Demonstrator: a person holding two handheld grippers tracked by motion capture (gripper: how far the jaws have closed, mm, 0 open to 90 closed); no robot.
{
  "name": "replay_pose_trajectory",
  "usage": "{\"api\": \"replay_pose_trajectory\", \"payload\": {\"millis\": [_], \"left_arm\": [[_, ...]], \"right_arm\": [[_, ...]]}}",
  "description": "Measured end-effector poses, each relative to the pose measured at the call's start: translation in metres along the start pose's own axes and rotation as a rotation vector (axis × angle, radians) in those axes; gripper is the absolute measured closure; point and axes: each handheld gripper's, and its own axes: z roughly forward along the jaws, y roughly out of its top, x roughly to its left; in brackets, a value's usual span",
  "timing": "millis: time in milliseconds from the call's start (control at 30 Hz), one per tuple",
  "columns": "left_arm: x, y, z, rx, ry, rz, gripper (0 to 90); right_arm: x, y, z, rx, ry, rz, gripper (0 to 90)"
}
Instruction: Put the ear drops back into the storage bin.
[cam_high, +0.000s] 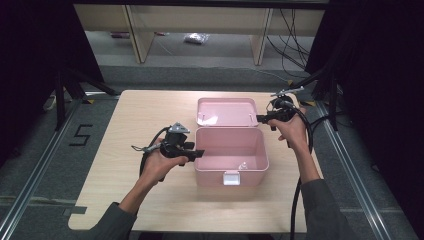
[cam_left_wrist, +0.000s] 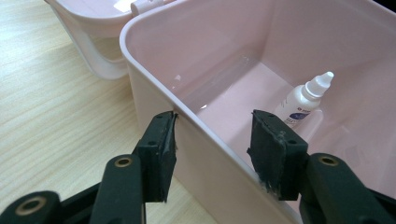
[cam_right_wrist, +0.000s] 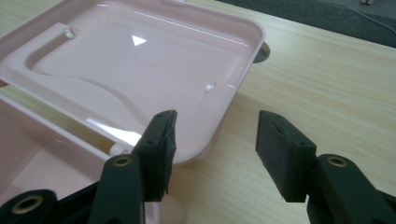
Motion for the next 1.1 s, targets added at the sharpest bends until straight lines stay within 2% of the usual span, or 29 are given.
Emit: {"api": "replay_pose_trajectory", "payload": {"millis": [33, 67, 200, 233, 333, 367, 433, 467, 500, 567, 633, 767, 800, 833, 900, 933, 967, 1000, 1033, 1067, 1100], "left_arm": [[0.0, 0.0, 0.0, 0.0, 0.0, 0.001, 50.4], [0.0, 0.0, 0.0, -0.001, -0.002, -0.001, 50.4], [0.001, 0.0, 0.0, 0.0, -0.004, -0.001, 50.4], [0.001, 0.0, 0.0, 0.003, -0.008, -0.001, 50.3], [0.002, 0.001, 0.0, 0.001, -0.01, -0.003, 50.1], [0.002, 0.001, 0.0, 0.001, -0.009, 0.001, 50.0], [0.003, 0.002, 0.001, -0.003, -0.007, -0.007, 48.9], [0.004, 0.003, 0.002, -0.004, -0.008, -0.009, 48.1], [0.005, 0.004, 0.003, -0.011, -0.005, -0.012, 47.9], [0.007, 0.006, 0.003, -0.023, -0.001, -0.018, 47.6], [0.01, 0.009, 0.002, -0.015, 0.0, -0.021, 47.6], [0.015, 0.015, 0.002, -0.05, 0.006, -0.057, 46.5], [0.017, 0.016, 0.001, -0.033, 0.006, -0.038, 46.3], [0.018, 0.017, 0.001, -0.036, 0.006, -0.043, 46.2], [0.018, 0.018, 0.004, -0.021, 0.04, -0.023, 45.8], [0.018, 0.018, 0.005, -0.016, 0.047, -0.018, 45.4], [0.019, 0.019, 0.006, -0.02, 0.045, -0.025, 45.0], [0.02, 0.019, 0.007, -0.016, 0.043, -0.027, 44.6], [0.021, 0.02, 0.007, -0.02, 0.046, -0.031, 44.6], [0.022, 0.021, 0.007, -0.021, 0.046, -0.033, 44.6], [0.023, 0.022, 0.008, -0.016, 0.044, -0.033, 44.8]], "right_arm": [[0.0, 0.001, 0.003, -0.012, -0.008, 0.009, 49.3], [-0.001, 0.002, 0.003, 0.003, -0.013, 0.007, 49.3], [-0.001, 0.007, 0.009, 0.001, -0.02, 0.017, 49.4], [-0.002, 0.009, 0.009, 0.018, -0.019, 0.008, 49.3], [-0.002, 0.012, 0.013, 0.002, -0.032, 0.011, 49.4], [-0.002, 0.013, 0.012, 0.02, -0.029, 0.019, 49.5], [-0.003, 0.013, 0.016, 0.016, -0.031, 0.029, 49.5], [-0.005, 0.013, 0.017, 0.019, -0.038, 0.019, 49.5], [-0.005, 0.013, 0.018, 0.033, -0.047, 0.032, 49.5], [-0.006, 0.013, 0.024, 0.003, -0.035, 0.051, 49.8], [-0.008, 0.014, 0.025, 0.014, -0.051, 0.059, 50.1], [-0.01, 0.015, 0.031, 0.007, -0.05, 0.074, 50.8], [-0.011, 0.014, 0.035, -0.019, -0.057, 0.062, 51.0], [-0.011, 0.015, 0.035, -0.001, -0.045, 0.07, 51.2], [-0.011, 0.017, 0.036, 0.024, -0.078, 0.077, 51.2], [-0.013, 0.017, 0.037, 0.018, -0.074, 0.062, 51.3], [-0.011, 0.019, 0.038, 0.015, -0.073, 0.088, 51.3], [-0.012, 0.019, 0.039, 0.001, -0.057, 0.088, 51.3], [-0.007, 0.022, 0.038, 0.03, -0.057, 0.147, 51.3], [-0.011, 0.024, 0.039, 0.019, -0.08, 0.081, 51.3], [-0.011, 0.024, 0.041, 0.001, -0.078, 0.072, 51.3]]}}
